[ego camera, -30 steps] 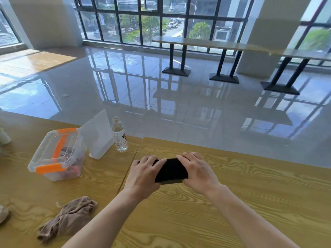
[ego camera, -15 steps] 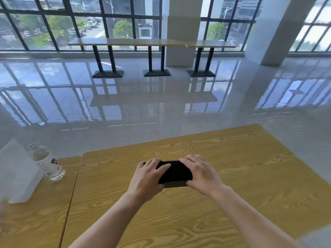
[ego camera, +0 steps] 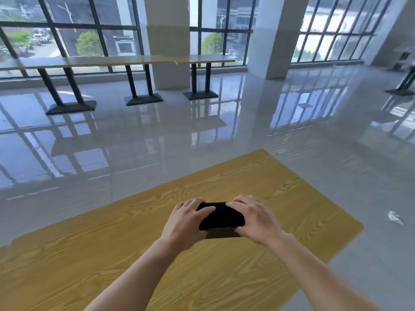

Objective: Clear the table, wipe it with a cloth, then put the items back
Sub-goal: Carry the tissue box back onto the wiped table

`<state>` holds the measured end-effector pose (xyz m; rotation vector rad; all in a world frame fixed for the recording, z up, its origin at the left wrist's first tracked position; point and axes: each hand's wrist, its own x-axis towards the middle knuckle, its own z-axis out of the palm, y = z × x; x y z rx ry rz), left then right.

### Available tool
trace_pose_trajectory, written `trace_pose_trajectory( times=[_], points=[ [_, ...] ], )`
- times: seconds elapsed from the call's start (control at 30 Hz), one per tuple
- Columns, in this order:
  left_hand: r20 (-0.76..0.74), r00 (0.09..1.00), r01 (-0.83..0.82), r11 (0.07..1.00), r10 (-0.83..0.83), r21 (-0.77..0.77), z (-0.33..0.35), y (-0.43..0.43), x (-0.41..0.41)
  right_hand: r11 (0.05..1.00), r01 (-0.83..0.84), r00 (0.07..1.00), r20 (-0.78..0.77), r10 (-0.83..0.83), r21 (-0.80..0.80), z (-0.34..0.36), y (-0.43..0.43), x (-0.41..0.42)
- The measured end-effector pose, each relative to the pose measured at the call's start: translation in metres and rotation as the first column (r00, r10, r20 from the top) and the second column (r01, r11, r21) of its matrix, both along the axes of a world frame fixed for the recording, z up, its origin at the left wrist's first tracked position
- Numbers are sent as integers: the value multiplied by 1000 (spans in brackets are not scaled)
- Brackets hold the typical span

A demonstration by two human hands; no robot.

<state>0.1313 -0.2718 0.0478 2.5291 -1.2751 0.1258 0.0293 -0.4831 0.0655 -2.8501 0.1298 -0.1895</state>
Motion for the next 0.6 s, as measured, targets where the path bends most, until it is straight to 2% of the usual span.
trace_pose_trajectory(
  times=[0.33,0.6],
  points=[
    [-35,999,-14,1000,14,13,-12,-134,22,1000,-6,999,-35,7,2,-10,-134,26],
    [-70,994,82,996,-80,35,-24,-203,58,995,103,992,-75,-102,17,-23,-189,43]
  ],
)
